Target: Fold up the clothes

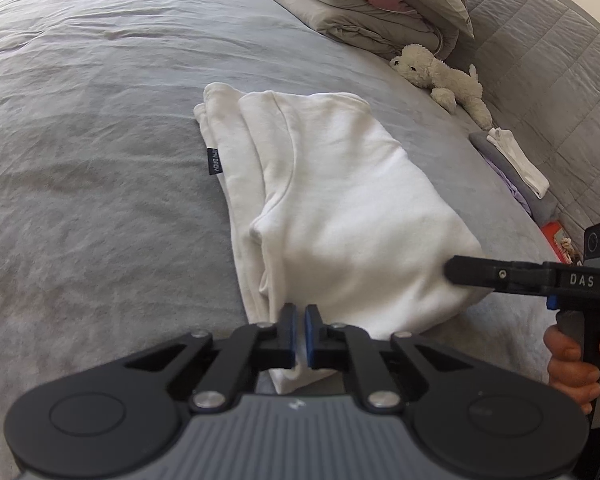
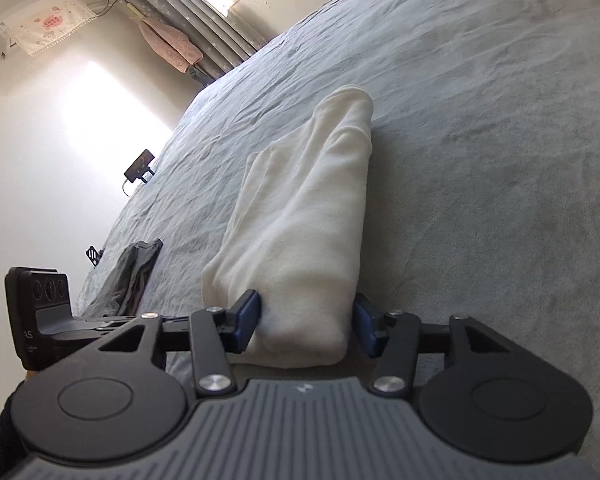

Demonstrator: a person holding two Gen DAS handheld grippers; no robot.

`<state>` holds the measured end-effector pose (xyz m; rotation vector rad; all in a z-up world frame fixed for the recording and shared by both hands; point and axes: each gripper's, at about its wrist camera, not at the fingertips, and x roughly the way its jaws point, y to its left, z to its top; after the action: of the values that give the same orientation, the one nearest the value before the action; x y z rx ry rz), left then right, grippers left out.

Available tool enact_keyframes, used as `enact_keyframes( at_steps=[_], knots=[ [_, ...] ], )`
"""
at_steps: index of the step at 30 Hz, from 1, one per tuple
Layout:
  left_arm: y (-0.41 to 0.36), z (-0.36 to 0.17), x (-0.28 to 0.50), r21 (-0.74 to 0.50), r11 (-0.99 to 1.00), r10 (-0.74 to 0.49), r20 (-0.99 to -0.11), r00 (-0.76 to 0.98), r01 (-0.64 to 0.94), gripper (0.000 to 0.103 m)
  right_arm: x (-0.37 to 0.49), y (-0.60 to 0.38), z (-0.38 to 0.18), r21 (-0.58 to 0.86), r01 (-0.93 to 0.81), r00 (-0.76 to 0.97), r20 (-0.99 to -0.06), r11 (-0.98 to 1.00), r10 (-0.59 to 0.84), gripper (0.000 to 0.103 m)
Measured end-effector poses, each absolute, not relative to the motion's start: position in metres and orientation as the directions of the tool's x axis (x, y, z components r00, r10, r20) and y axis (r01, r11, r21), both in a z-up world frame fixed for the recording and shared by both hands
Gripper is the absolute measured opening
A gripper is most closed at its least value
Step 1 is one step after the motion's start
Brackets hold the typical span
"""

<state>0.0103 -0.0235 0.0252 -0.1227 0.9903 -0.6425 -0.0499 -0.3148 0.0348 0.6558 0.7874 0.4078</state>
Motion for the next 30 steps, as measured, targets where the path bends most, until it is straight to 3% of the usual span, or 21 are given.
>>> enact_keyframes(
  at_steps=[3, 8, 17, 22, 30],
  knots=[
    [-0.024, 0.025, 0.010, -0.381, 0.810, -0.557, -0.739, 0.379, 0.446, 0.007, -0.050, -0.320, 0.034, 0.730, -0.097, 0.654, -0.465, 0.676, 0.596, 0.055],
    [-0.025, 0.024, 0.010, -0.372, 0.811, -0.553, -0.740, 0.384, 0.452, 0.006, -0.045, -0.306, 0.014, 0.715, -0.036, 0.623, -0.530, 0.698, 0.575, 0.058],
    [-0.025, 0.022, 0.009, -0.373, 0.808, -0.557, -0.736, 0.386, 0.455, 0.006, -0.055, -0.308, 0.027, 0.781, -0.023, 0.685, -0.442, 0.624, 0.579, 0.058],
    [-0.025, 0.023, 0.008, -0.369, 0.809, -0.555, -0.736, 0.389, 0.457, 0.006, -0.051, -0.292, 0.012, 0.747, 0.036, 0.671, -0.511, 0.664, 0.538, 0.058],
    [-0.023, 0.023, 0.008, -0.375, 0.812, -0.555, -0.734, 0.392, 0.447, 0.006, -0.061, -0.284, 0.011, 0.749, 0.062, 0.716, -0.494, 0.660, 0.493, 0.058]
  ],
)
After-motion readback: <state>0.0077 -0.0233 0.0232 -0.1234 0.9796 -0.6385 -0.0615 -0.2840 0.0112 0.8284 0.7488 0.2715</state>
